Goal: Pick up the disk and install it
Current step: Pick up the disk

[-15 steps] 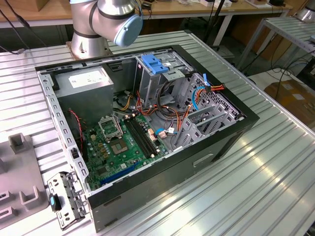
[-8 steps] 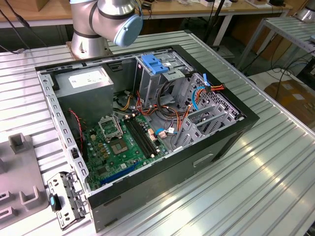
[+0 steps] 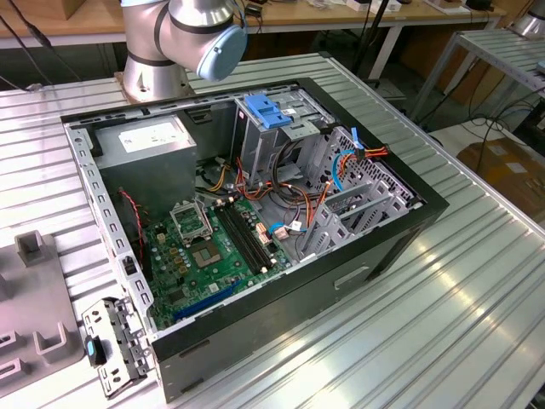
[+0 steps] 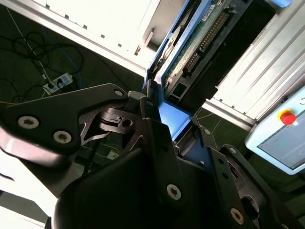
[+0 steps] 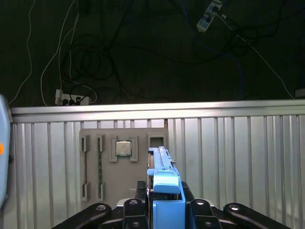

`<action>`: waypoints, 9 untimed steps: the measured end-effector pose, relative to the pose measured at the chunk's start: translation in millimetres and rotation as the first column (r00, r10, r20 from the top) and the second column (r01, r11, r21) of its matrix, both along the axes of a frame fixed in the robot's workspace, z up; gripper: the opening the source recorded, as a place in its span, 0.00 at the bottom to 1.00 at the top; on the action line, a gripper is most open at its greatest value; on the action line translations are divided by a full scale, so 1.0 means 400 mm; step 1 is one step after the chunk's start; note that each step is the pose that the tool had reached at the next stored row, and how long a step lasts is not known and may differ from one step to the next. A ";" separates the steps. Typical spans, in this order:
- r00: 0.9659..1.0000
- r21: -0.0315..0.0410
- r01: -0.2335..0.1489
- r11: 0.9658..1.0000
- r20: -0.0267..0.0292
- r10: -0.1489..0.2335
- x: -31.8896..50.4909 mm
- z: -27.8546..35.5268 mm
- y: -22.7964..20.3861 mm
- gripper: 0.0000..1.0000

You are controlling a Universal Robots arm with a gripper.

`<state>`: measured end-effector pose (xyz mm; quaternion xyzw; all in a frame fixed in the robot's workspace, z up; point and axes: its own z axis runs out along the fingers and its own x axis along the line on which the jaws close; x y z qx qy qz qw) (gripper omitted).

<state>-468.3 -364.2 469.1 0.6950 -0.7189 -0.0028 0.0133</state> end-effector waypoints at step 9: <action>1.000 0.000 0.000 1.000 0.000 0.000 0.000 0.035 0.000 0.37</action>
